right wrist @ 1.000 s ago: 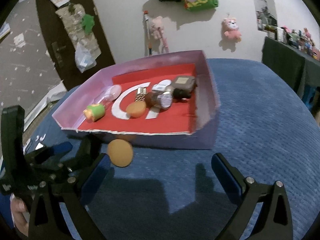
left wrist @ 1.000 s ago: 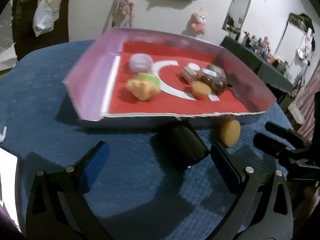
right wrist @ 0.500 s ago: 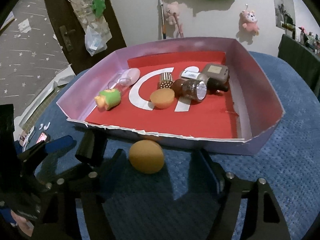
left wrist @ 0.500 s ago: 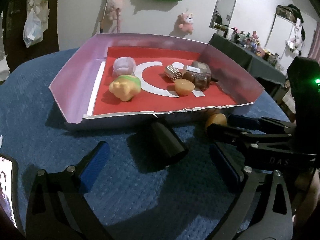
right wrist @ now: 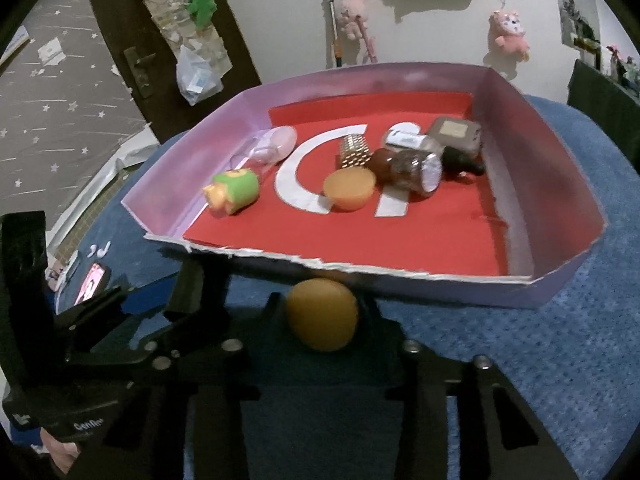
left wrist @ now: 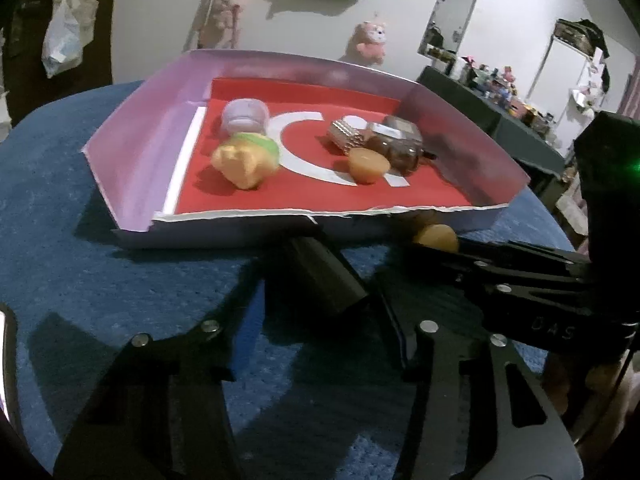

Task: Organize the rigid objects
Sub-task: 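Grasp the black cylinder with the left tool while the right tool grasps the tan ball sponge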

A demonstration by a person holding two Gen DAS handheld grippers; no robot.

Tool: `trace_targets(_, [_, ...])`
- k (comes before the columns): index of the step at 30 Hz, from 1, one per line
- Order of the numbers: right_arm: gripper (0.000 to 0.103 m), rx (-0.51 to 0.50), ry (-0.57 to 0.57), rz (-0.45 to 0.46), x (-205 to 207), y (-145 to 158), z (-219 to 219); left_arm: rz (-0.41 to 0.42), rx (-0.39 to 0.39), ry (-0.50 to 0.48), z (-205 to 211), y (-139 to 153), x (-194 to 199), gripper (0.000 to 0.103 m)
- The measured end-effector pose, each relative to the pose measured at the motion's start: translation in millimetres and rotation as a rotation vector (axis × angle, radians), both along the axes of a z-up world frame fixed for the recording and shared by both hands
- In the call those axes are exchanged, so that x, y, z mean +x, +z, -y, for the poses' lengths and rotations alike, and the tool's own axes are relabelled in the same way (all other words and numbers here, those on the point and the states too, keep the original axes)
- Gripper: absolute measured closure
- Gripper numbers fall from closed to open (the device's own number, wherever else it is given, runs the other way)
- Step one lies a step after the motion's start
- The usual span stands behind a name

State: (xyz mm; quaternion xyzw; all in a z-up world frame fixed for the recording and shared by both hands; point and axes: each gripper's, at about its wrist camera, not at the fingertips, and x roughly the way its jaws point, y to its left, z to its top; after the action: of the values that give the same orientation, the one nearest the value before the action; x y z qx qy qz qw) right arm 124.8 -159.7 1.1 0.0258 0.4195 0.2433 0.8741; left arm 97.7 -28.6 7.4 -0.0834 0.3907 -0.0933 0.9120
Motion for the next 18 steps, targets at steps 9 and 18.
trace_targets(9, [0.064,0.039,-0.020,0.001,-8,2,14,0.004,-0.009,-0.009,2,1,0,0.060])
trace_targets(18, [0.064,0.076,-0.019,0.007,-17,5,21,0.036,-0.023,-0.026,7,8,-10,0.065])
